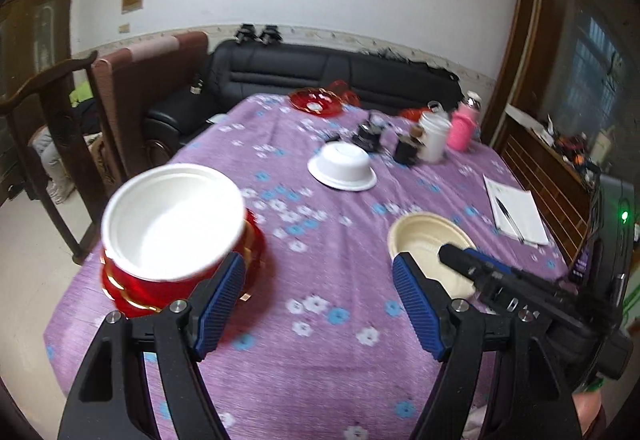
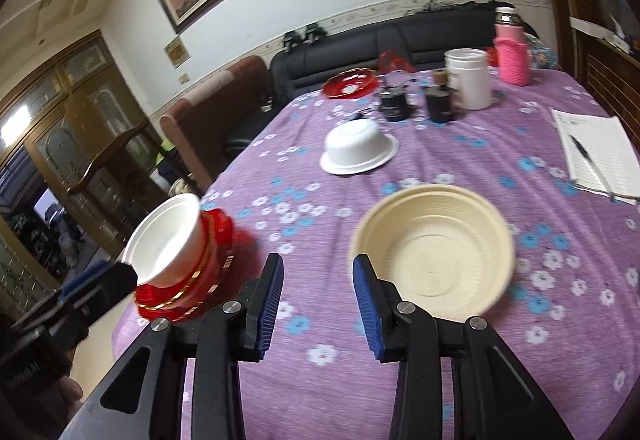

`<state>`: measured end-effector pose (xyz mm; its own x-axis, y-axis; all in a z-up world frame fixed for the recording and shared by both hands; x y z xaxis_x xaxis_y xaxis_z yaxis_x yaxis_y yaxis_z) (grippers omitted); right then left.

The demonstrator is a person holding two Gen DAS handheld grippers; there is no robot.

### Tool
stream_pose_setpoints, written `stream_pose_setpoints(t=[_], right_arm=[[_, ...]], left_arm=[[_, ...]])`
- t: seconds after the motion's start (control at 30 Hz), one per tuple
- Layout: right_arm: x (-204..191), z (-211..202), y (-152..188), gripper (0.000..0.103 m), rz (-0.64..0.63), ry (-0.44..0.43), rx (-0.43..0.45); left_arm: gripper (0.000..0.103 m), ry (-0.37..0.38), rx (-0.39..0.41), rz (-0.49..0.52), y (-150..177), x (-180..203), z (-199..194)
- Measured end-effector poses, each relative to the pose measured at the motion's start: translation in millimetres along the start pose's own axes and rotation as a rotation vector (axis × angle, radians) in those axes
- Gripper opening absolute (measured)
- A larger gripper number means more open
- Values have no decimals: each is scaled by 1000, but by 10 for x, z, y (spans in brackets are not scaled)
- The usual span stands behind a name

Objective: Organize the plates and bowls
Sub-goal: 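Move both grippers to the rim of the beige bowl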

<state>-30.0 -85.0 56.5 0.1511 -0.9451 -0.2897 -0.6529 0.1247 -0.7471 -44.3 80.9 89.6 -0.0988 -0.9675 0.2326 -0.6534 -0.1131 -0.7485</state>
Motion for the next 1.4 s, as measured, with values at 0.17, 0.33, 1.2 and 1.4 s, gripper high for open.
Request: stream_pose_setpoints(t=[0.17, 0.33, 1.2, 1.4], right_arm=[[402, -130, -46, 40, 49, 44, 35], [765, -207, -97, 40, 97, 91, 69], [1809, 44, 42, 46, 233, 179, 74], [1784, 158, 143, 46, 246, 157, 24]], left_arm=[[76, 4, -44, 32, 121, 203, 139], [76, 11, -89, 51, 224, 334, 284], [75, 77, -312, -13, 630, 751, 1232], [75, 96, -307, -27, 546, 854, 1393]])
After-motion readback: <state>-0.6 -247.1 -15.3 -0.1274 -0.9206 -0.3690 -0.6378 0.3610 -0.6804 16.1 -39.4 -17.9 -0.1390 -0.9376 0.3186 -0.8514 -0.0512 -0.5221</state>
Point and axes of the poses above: each gripper's, at about its wrist camera, not at the fingertips, and z roughly the way its jaws point, x to its right, y to its underside, the point moved 10 cm from there along z, roughly the way its jaws point, and after that the axes turned 7 degrees about -z, right-handed, at the moved point
